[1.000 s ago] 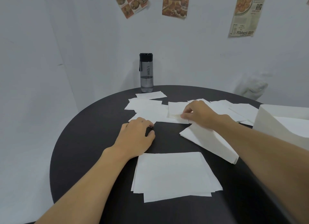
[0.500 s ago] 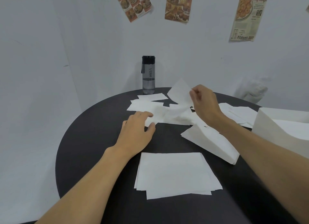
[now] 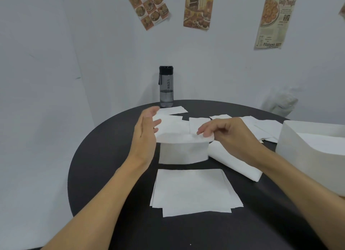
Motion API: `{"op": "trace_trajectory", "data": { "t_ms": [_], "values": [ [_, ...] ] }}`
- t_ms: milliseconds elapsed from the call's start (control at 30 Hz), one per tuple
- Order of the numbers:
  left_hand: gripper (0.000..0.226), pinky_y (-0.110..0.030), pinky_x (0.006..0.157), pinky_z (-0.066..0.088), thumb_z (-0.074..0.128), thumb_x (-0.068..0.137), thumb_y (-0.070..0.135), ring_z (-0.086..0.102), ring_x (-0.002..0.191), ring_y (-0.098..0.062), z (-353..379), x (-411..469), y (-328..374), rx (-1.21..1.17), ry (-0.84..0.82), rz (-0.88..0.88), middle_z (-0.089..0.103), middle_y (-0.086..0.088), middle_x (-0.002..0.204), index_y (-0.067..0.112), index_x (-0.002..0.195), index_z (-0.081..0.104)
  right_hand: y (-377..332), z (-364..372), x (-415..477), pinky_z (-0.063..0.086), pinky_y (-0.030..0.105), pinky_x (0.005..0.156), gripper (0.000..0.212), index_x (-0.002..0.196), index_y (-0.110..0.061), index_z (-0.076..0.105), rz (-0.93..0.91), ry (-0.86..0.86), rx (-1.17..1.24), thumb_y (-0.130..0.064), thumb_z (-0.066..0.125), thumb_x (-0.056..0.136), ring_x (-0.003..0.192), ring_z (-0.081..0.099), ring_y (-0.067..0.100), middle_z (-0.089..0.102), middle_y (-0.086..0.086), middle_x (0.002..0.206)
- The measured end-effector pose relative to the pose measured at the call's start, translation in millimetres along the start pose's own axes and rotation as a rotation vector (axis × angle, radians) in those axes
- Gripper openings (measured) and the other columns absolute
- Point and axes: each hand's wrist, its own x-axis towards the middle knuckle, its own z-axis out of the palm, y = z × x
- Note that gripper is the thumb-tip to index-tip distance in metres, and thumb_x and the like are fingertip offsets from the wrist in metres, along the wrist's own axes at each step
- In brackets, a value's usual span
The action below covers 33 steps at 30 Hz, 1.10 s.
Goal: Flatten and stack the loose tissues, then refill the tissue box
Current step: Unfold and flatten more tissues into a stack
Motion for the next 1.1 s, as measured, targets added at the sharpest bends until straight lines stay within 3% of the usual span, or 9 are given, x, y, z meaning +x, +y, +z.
{"op": "trace_trajectory", "data": {
  "t_ms": [67,200,333,467,633,767,833,967,1100],
  "values": [
    [0.037,-0.037,0.108,0.046,0.029,0.102,0.045,0.060,0.121,-0.016,1,0,2,0.026,-0.052,-0.054,0.060,0.008,0.131,0.034,0.114,0.062,-1,0,-4,0.049,0.010,0.074,0.042,0.074,0.002,0.072,0.017,-0.017,0.009,0.023,0.037,0.084,0.090,0.068,0.010,0.075,0.008,0.095],
    [0.034,-0.031,0.100,0.048,0.039,0.106,0.020,0.061,0.117,-0.012,-1,-2,2,0.157,-0.122,-0.132,0.068,0.014,0.117,0.027,0.101,0.073,-6,-1,-7,0.056,0.025,0.086,0.042,0.081,0.001,0.076,0.031,0.013,0.173,0.018,0.038,0.084,0.092,0.071,0.019,0.077,0.005,0.091],
    [0.021,-0.026,0.088,0.047,0.054,0.102,0.024,0.067,0.098,-0.004,-4,-2,10,0.039,-0.186,-0.271,0.070,0.011,0.118,0.022,0.108,0.074,-13,-3,-8,0.055,0.035,0.080,0.033,0.086,0.002,0.077,-0.022,0.085,0.366,0.005,0.044,0.087,0.085,0.066,0.032,0.076,0.015,0.092],
    [0.019,-0.028,0.066,0.047,0.065,0.096,0.024,0.062,0.085,-0.017,-10,-2,17,-0.060,-0.340,-0.446,0.074,-0.004,0.108,0.018,0.113,0.071,-17,-6,-10,0.055,0.031,0.075,0.035,0.086,0.013,0.071,0.017,0.080,0.518,0.008,0.037,0.094,0.085,0.069,0.029,0.075,0.020,0.092],
    [0.029,-0.027,0.068,0.053,0.071,0.091,0.009,0.067,0.075,-0.019,-14,-6,20,-0.046,-0.537,-0.430,0.074,-0.008,0.091,0.015,0.118,0.066,-12,-10,-9,0.047,0.037,0.080,0.041,0.065,0.005,0.060,0.147,0.086,0.312,-0.014,0.052,0.101,0.090,0.072,0.028,0.074,0.016,0.086],
    [0.034,-0.033,0.077,0.060,0.070,0.090,0.006,0.072,0.086,-0.026,-17,-6,23,-0.070,-0.607,-0.430,0.075,-0.015,0.100,0.014,0.122,0.064,-11,-12,-11,0.051,0.034,0.085,0.014,0.103,-0.014,0.067,0.266,-0.117,0.148,-0.025,0.066,0.094,0.098,0.068,0.013,0.073,0.000,0.108],
    [0.034,-0.034,0.079,0.058,0.070,0.090,0.007,0.071,0.087,-0.028,-18,-9,25,-0.042,-0.664,-0.438,0.074,-0.017,0.101,0.015,0.123,0.064,-10,-10,-13,0.052,0.035,0.089,0.026,0.116,-0.023,0.064,0.333,-0.267,0.093,-0.025,0.070,0.091,0.098,0.070,0.014,0.075,0.000,0.105],
    [0.018,-0.026,0.066,0.055,0.064,0.097,0.012,0.067,0.076,-0.021,-15,-4,20,-0.048,-0.470,-0.410,0.075,-0.012,0.091,0.013,0.114,0.067,-14,-9,-14,0.056,0.026,0.073,0.016,0.105,-0.010,0.071,0.373,-0.358,0.155,-0.006,0.071,0.089,0.082,0.071,0.017,0.076,0.013,0.094],
    [0.012,-0.011,0.070,0.043,0.061,0.097,0.018,0.062,0.086,-0.008,-19,8,-18,0.570,-0.184,-0.067,0.069,0.006,0.101,0.024,0.106,0.064,-13,-10,-17,0.056,0.028,0.083,0.012,0.101,-0.015,0.072,0.340,-0.467,-0.029,-0.012,0.072,0.089,0.082,0.071,0.017,0.075,0.011,0.089]
  ]
}}
